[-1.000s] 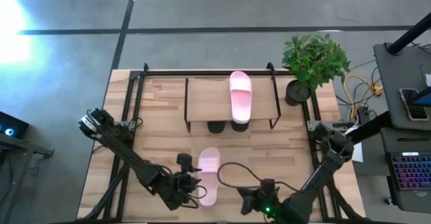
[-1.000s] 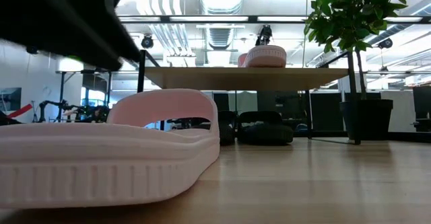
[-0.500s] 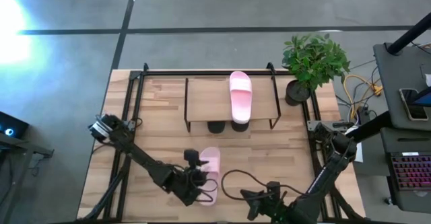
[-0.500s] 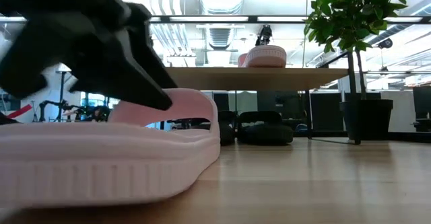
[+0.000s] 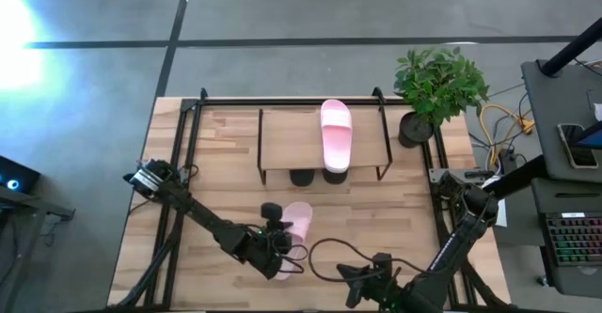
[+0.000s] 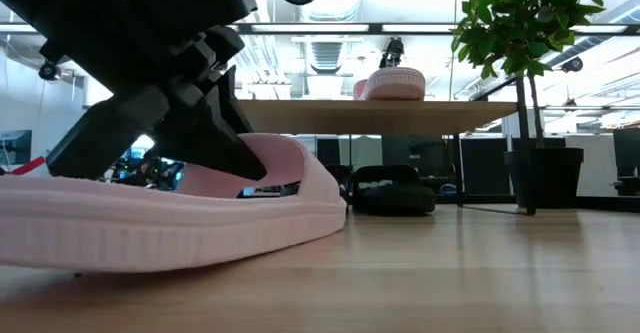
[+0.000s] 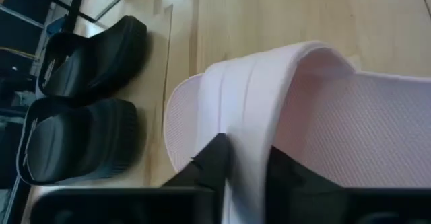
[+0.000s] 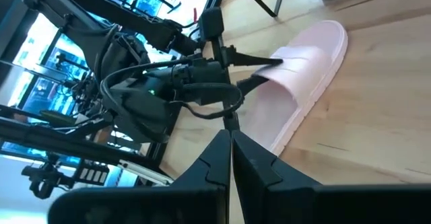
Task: Pick and place slides into the shelf
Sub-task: Put the pink slide on the shelf
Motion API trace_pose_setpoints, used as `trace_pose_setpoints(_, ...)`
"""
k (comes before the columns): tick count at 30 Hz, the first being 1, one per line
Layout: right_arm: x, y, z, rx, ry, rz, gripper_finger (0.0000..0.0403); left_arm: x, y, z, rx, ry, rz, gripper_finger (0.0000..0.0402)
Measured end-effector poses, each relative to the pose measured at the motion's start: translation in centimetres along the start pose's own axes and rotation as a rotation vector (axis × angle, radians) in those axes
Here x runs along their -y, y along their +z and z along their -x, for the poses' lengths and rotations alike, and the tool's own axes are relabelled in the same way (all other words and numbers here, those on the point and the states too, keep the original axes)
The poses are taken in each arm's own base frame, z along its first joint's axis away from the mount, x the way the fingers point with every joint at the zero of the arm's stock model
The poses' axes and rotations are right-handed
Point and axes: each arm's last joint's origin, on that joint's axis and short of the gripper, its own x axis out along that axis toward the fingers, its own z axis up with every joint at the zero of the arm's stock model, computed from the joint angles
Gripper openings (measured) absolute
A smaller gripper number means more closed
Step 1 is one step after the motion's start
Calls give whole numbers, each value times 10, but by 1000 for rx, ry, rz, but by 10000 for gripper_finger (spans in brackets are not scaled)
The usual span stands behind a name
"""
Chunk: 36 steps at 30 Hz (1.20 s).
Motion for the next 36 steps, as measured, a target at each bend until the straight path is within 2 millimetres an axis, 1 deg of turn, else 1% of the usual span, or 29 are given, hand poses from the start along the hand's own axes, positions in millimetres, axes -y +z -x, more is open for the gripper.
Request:
trace_pose_setpoints(2,0,0,0,0,-1,1,9,-2,1,-1,-3,2,-3,15)
trace_pose_setpoints(3,0,0,0,1,-1,1,9,-3,1,-1,-11,2,-4,9)
trace_pose_setpoints(5,0,0,0,2,0,-10,9,-6,4,2,-45,-2,-29,6)
trace_pose_setpoints(8,-1,2,1,3,3,-16,9,-18,17,18,-95,2,-39,2)
trace_pose_setpoints(12,0,4,1,22,10,5,9,-48,47,50,-82,15,53,1)
trace_pose_setpoints(15,0,7,1,30,2,27,9,-76,65,69,-43,83,96,1)
trace_pose_setpoints(18,-2,14,3,35,2,32,9,-110,79,81,-22,170,141,1)
trace_pose_setpoints(19,-5,19,5,37,4,29,9,-122,82,80,-30,193,161,1)
trace_pose_setpoints(21,-10,32,10,43,7,33,9,-144,82,71,-61,235,180,1)
trace_pose_setpoints(23,-15,49,16,60,18,39,9,-163,81,58,-101,274,188,0)
trace_pose_setpoints(27,-24,89,29,95,27,97,9,-200,77,31,-162,348,198,0)
trace_pose_setpoints(29,-25,108,35,102,16,136,9,-215,75,21,-186,374,178,0)
trace_pose_setpoints(32,-26,135,44,111,-1,195,9,-236,77,8,-175,411,188,0)
trace_pose_setpoints(34,-26,148,49,113,-10,214,9,-247,76,2,-170,415,181,0)
trace_pose_setpoints(36,-27,157,52,108,-9,224,9,-256,77,-5,-153,405,179,0)
